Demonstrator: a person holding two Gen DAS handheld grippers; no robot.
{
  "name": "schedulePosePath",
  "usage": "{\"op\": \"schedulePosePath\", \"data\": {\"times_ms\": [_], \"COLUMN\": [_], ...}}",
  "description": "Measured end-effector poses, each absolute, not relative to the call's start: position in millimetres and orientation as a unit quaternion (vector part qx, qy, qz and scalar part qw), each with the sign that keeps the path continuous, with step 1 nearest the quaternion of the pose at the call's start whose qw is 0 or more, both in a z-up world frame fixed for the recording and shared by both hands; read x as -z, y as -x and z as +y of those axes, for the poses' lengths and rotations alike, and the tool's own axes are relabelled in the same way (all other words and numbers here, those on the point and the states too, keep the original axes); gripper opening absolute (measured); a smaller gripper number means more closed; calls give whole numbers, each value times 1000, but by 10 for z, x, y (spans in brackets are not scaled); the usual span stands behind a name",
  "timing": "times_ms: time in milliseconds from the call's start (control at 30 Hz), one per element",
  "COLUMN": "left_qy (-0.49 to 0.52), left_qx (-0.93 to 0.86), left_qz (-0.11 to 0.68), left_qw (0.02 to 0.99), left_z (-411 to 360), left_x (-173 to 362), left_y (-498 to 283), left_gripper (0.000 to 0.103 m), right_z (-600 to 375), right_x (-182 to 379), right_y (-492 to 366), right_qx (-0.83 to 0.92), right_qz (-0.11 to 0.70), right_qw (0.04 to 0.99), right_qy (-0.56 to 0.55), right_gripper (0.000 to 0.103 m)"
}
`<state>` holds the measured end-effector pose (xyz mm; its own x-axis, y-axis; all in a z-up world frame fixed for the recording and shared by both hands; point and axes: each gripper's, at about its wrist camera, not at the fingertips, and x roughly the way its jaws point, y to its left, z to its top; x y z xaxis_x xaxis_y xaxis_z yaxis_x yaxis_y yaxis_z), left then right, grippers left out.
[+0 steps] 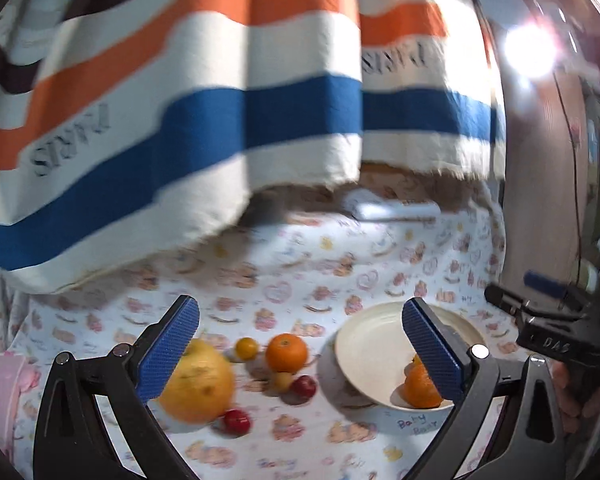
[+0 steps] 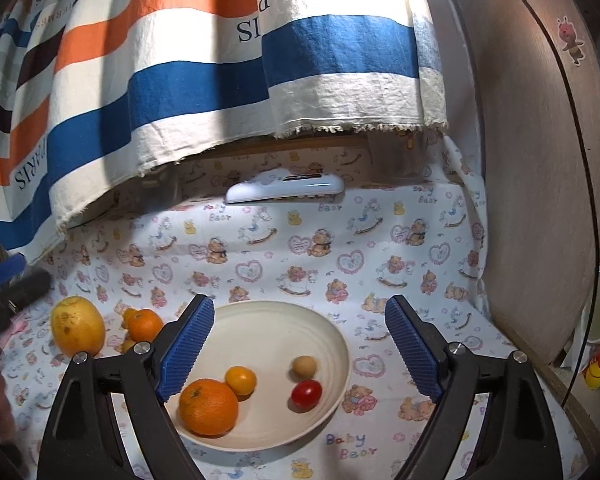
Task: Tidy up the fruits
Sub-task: 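Withdraw both tools from the plate toward the large yellow pomelo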
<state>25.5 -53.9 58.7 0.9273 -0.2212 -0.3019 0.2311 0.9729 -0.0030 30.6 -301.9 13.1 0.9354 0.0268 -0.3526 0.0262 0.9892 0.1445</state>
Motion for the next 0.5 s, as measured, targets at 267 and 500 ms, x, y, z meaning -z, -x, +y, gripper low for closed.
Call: {"op": "schedulePosePath", "data": {"times_ms": [267,500], "left_qy": [32,67], "left_qx": [78,49], "left_qz": [133,174], "left_qw": [987,981], "left_z": [70,336], "left_x": [-677,-409], "left_y": [-177,-421], "left_gripper": [101,101], "right_z": [-3012,-2986], "right_x": [-114,-163], "right_y": [-316,-288], "right_qx": [-8,-17], "right_qz": [178,173], "right_qw": [981,982], "right_qy": [-73,-76], "right_gripper": [89,89]}}
